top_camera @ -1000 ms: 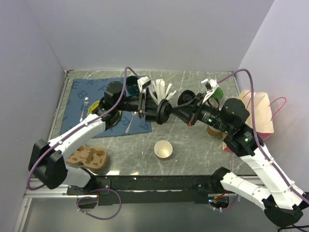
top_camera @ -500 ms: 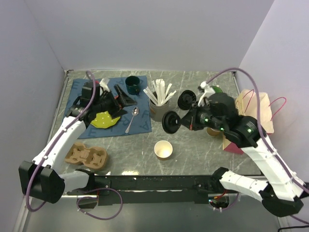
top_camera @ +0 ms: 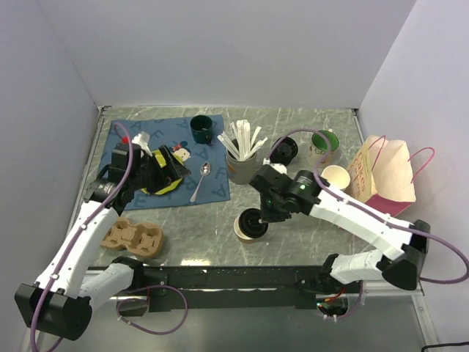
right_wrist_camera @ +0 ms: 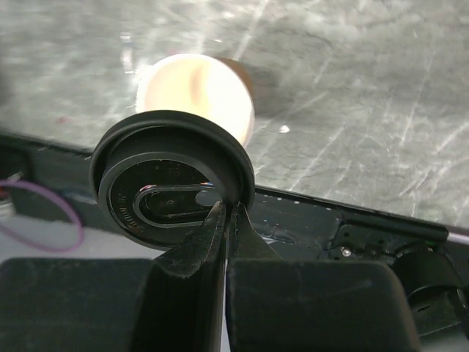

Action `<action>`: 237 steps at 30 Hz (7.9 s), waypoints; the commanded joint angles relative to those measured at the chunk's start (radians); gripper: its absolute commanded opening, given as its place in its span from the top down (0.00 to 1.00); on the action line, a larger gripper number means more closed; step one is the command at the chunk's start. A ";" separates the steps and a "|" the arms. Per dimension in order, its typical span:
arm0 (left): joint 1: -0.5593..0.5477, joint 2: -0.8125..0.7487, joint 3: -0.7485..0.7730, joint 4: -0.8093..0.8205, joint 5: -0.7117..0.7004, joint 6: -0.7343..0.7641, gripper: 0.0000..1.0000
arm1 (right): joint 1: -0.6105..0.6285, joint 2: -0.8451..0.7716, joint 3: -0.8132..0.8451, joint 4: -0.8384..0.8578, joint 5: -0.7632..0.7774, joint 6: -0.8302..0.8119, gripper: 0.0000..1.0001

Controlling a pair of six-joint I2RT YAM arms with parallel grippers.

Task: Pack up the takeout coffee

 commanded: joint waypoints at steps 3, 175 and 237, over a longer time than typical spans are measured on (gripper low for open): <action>-0.001 -0.033 -0.051 -0.013 0.083 0.082 0.01 | 0.020 0.101 0.010 0.030 0.080 0.054 1.00; -0.579 0.249 -0.203 0.350 0.114 -0.104 0.27 | -0.342 -0.084 -0.694 0.838 -0.583 -0.368 0.57; -0.583 0.412 -0.314 0.397 0.056 -0.089 0.38 | -0.358 -0.383 -0.843 0.921 -0.692 0.058 0.51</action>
